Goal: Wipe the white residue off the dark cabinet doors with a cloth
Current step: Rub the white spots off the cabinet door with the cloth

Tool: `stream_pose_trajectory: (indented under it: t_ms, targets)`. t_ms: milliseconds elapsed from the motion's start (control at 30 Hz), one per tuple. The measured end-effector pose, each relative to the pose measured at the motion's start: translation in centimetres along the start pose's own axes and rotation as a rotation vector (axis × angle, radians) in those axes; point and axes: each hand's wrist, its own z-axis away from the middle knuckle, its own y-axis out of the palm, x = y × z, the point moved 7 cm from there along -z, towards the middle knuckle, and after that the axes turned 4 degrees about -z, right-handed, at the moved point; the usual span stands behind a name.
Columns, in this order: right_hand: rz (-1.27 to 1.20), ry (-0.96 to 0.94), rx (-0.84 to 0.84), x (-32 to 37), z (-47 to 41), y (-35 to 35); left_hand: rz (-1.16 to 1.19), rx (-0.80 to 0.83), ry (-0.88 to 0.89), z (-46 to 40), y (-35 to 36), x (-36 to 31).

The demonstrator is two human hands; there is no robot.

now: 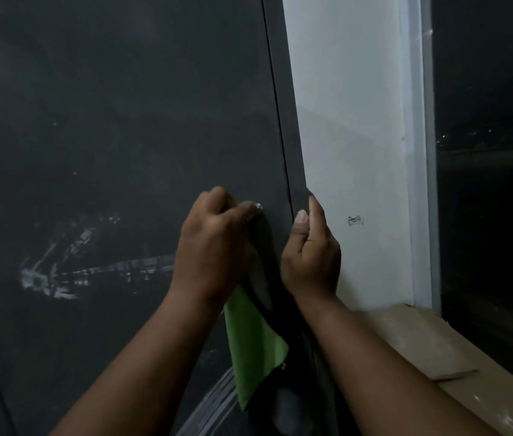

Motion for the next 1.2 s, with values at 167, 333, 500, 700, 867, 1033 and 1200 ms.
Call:
stream_pose_trajectory:
  t_ms: [167, 333, 500, 700, 867, 1033, 1200]
  targets:
    - [0.059, -0.121, 0.050, 1.1, -0.4, 0.7, 0.127, -0.209, -0.264, -3.8, -2.2, 3.1]
    - [0.256, -0.225, 0.131, 2.7, -2.1, 1.5, 0.075, -0.127, -0.119, -1.8, -1.1, 1.0]
    - [0.462, -0.376, 0.174, 6.3, -4.5, 3.1, -0.030, -0.165, -0.111, 2.0, -1.7, 2.2]
    - [0.582, -0.609, 0.242, 9.3, -3.5, 6.0, 0.004, -0.273, -0.249, -2.1, -4.0, 4.4]
    - [0.549, -0.645, 0.238, 8.9, -2.4, 6.1, -0.079, -0.202, -0.162, 1.1, -3.7, 4.3]
    - [0.499, -0.685, 0.244, 8.6, -1.5, 5.7, -0.093, -0.183, -0.173, 3.6, -4.6, 6.8]
    - [0.490, -0.673, 0.247, 8.7, -1.5, 5.7, -0.096, -0.285, -0.280, 0.2, -7.7, 9.4]
